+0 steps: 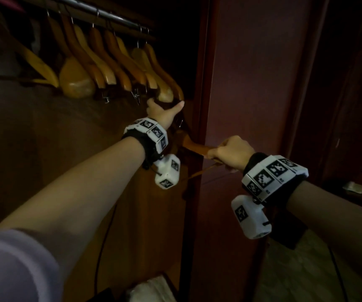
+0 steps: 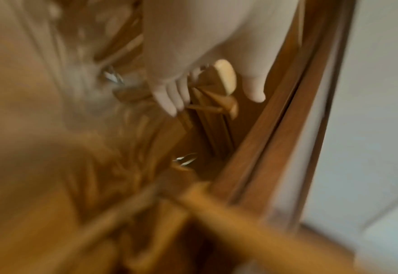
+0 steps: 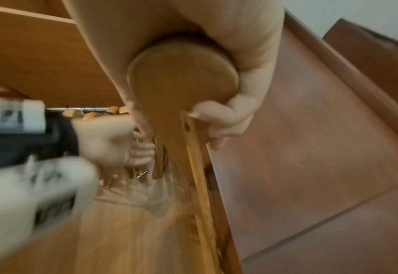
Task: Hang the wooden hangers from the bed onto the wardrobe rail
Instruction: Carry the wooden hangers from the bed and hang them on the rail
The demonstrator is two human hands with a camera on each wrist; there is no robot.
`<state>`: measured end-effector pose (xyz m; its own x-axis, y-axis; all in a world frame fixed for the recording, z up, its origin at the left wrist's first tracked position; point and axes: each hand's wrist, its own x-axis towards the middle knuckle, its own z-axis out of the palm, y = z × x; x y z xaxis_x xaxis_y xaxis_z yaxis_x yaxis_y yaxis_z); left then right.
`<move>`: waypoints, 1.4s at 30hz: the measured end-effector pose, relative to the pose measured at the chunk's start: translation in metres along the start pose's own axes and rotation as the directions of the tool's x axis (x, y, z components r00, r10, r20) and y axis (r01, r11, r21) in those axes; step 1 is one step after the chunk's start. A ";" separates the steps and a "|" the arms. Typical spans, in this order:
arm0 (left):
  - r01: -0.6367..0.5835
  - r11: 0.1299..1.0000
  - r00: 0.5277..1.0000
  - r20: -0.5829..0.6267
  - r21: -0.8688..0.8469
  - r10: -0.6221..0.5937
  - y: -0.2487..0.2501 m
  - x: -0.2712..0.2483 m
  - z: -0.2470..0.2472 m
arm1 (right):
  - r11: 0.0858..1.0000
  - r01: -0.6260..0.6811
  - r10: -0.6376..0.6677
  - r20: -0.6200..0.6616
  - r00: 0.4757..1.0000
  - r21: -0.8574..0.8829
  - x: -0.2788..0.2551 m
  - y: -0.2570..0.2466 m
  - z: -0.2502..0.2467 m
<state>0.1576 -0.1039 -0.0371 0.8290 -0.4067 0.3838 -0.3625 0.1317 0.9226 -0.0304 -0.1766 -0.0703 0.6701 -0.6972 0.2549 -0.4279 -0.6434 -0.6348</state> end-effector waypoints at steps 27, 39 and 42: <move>0.177 0.945 0.980 0.139 -0.275 -0.144 0.028 0.018 -0.073 | 0.975 0.168 -0.212 -0.385 0.898 -0.144 0.033 -0.099 0.020; 0.086 0.979 0.991 0.119 -0.187 -0.064 0.025 0.012 -0.092 | 0.962 0.198 -0.260 -0.425 0.867 -0.186 0.082 -0.148 0.013; 0.088 0.981 0.992 0.107 -0.173 -0.070 0.025 0.011 -0.089 | 0.964 0.195 -0.257 -0.437 0.862 -0.182 0.095 -0.155 0.013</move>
<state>0.1953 -0.0242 -0.0068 0.8020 -0.5094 0.3119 -0.2088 0.2501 0.9454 0.1071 -0.1394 0.0429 0.4226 -0.5737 0.7017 -0.3917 -0.8137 -0.4294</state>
